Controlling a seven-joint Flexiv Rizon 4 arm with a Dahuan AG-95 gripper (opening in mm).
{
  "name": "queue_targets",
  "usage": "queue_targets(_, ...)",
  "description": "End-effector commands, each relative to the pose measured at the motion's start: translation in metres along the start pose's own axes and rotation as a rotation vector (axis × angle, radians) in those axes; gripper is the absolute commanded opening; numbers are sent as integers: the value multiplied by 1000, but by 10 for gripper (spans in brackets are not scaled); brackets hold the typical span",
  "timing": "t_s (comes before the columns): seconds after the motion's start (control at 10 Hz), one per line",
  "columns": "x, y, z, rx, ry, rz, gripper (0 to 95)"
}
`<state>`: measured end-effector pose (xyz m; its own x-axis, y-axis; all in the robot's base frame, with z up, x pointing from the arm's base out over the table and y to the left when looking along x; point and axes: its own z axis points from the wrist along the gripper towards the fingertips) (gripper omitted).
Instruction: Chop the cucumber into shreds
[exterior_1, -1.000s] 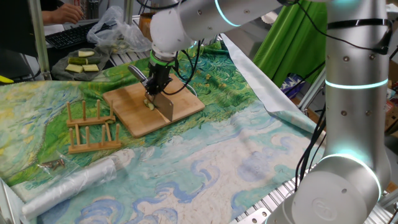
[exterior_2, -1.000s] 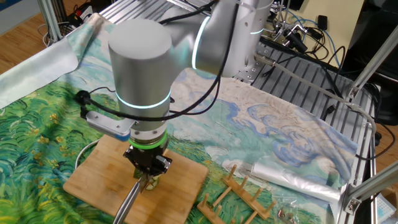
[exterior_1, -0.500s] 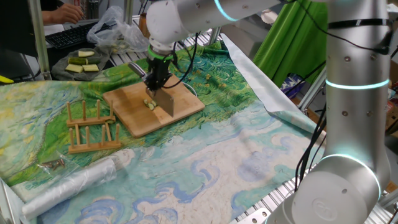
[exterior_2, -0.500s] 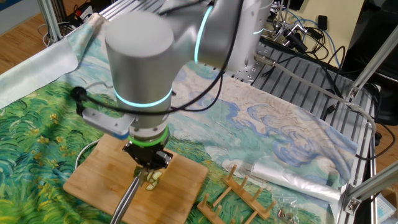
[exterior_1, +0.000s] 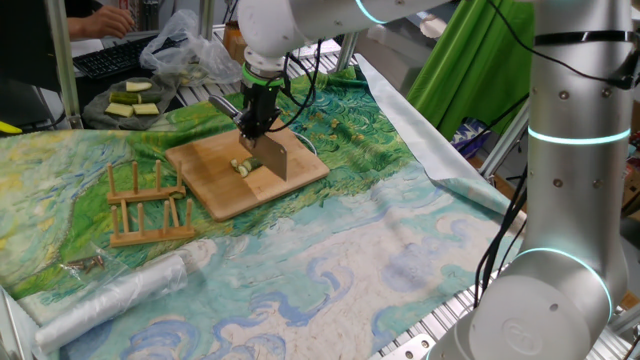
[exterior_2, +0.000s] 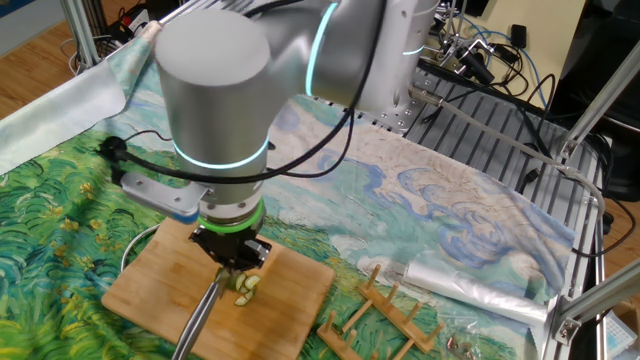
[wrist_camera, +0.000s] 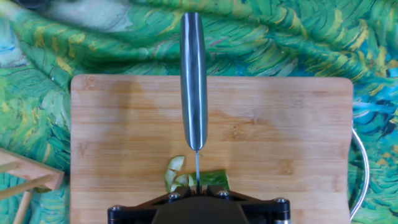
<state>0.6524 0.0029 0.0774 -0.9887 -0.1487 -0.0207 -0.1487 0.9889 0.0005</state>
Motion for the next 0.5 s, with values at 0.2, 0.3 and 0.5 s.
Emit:
queue_targets(0.2, -1, 0, 1, 1, 0, -2, 0)
queue_targets(0.3, 0, 1, 3, 1, -1, -3, 0)
queue_targets(0.5, 0, 2, 17, 1, -17, -3, 0)
